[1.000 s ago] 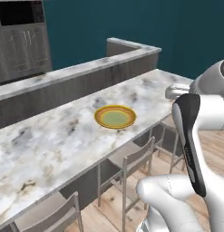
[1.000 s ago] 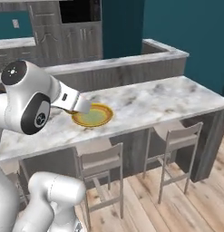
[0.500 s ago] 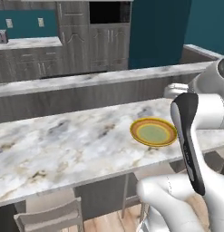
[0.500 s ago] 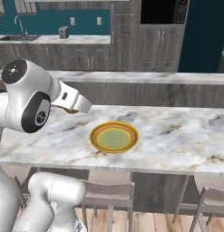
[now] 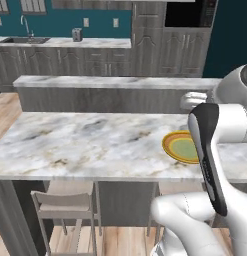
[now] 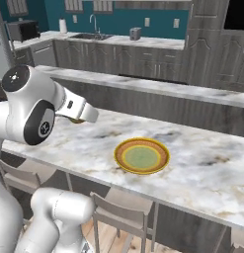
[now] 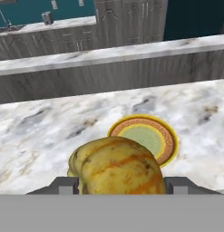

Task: Take the cheese, chicken drumstick, and squash from the fridge and place them on the plate on the dining counter to create an appetizer plate.

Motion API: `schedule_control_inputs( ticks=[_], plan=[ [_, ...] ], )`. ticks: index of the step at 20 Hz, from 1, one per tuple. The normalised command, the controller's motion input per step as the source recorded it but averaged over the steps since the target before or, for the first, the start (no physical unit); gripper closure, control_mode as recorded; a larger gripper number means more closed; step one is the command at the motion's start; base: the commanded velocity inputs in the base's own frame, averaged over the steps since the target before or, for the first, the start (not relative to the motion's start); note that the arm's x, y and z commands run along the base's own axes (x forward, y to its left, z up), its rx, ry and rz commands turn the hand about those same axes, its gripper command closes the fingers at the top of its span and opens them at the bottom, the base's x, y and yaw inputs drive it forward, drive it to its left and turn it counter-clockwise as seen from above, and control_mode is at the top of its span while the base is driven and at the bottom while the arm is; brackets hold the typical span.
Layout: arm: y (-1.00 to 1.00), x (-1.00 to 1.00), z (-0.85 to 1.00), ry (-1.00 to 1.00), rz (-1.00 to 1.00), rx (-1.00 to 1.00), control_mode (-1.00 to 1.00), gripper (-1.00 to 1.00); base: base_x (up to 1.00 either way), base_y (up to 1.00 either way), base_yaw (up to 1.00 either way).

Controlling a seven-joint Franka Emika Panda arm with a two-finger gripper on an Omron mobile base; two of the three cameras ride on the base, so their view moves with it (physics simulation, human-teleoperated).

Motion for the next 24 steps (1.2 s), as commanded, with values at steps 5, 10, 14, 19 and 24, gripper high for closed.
schedule_control_inputs(
  ticks=[5,10,14,19,24],
  plan=[
    [0.0,0.0,0.0,0.0,0.0,0.0,1.0,1.0,0.14,0.0,0.01],
    [-0.39,0.15,-0.15,0.0,0.0,0.0,-1.0,1.0,0.0,-0.02,0.0],
    [-0.57,0.36,-0.24,0.07,0.0,0.0,-1.0,1.0,0.0,0.0,0.0],
    [-0.34,0.62,-0.3,0.17,0.0,0.0,-1.0,1.0,0.0,0.0,0.0],
    [-0.38,0.71,-0.43,0.2,0.04,0.03,-1.0,1.0,0.0,0.0,0.0]
  ],
)
